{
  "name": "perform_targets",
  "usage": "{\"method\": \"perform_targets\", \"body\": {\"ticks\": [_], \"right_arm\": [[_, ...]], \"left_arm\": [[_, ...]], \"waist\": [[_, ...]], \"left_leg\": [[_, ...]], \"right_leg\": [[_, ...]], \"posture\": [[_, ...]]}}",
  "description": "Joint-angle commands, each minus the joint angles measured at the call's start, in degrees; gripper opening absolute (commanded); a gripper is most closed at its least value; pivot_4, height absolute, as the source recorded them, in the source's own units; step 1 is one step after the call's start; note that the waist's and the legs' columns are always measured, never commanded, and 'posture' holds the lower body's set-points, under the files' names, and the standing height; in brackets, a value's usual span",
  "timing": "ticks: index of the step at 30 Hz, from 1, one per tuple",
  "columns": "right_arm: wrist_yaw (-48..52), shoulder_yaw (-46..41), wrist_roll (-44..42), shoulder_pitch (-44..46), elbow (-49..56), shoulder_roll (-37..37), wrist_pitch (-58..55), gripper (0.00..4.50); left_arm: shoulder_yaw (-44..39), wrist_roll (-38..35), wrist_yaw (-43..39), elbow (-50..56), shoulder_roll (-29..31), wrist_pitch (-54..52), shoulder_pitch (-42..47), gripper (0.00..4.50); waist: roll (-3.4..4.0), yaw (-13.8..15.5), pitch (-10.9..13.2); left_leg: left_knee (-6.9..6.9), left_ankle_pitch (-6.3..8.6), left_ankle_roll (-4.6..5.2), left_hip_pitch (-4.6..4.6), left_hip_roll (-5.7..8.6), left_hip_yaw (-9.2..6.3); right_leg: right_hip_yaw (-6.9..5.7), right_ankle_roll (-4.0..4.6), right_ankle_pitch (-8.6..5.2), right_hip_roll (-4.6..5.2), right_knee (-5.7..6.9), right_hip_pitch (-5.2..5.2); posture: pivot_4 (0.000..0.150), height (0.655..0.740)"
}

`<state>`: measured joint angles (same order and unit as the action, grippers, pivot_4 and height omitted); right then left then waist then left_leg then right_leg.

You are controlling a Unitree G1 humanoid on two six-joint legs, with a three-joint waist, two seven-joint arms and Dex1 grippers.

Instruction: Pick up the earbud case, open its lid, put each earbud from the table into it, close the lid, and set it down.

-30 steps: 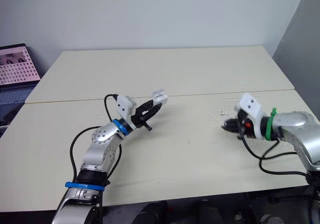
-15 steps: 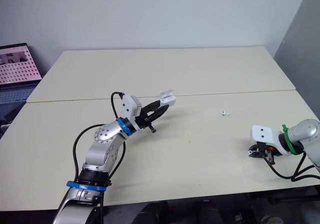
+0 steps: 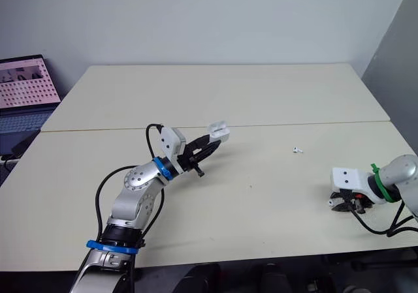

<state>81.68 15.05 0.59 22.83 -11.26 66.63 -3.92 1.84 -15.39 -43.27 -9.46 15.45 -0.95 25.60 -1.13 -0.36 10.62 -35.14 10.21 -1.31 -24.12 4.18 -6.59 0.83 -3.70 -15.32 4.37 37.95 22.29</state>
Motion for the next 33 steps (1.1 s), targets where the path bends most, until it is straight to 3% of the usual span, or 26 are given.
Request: {"method": "perform_targets", "body": {"ticks": [1, 12, 33], "right_arm": [[2.3, 1.2, 3.4, 2.2, -1.0, 1.1, 8.2, 1.66], [5.7, 4.3, 8.1, 10.0, -6.6, -3.4, 16.3, 1.66], [7.3, 6.3, 10.0, 11.4, -7.9, -4.4, 20.5, 1.66]], "left_arm": [[-0.5, -0.9, 0.3, 2.6, -0.3, 0.5, 0.6, 0.73], [-0.5, -0.8, 1.4, 3.9, -0.7, 0.4, -0.8, 0.73], [-0.7, -0.8, 2.6, 5.3, -0.3, 0.5, -2.0, 0.73]], "waist": [[0.00, 0.0, 0.0], [0.00, 0.0, 0.0], [0.00, 0.0, 0.0]], "left_leg": [[0.00, 0.00, 0.00, 0.01, 0.00, 0.01], [0.05, 0.00, -0.01, 0.12, -0.05, 0.03], [0.05, 0.00, 0.00, 0.17, -0.04, 0.04]], "right_leg": [[0.01, 0.00, 0.00, 0.00, 0.00, 0.00], [0.05, 0.01, 0.01, 0.01, 0.02, -0.01], [0.09, 0.02, 0.01, 0.02, 0.02, -0.04]], "posture": [[0.150, 0.7400], [0.150, 0.7400], [0.150, 0.7400]]}}
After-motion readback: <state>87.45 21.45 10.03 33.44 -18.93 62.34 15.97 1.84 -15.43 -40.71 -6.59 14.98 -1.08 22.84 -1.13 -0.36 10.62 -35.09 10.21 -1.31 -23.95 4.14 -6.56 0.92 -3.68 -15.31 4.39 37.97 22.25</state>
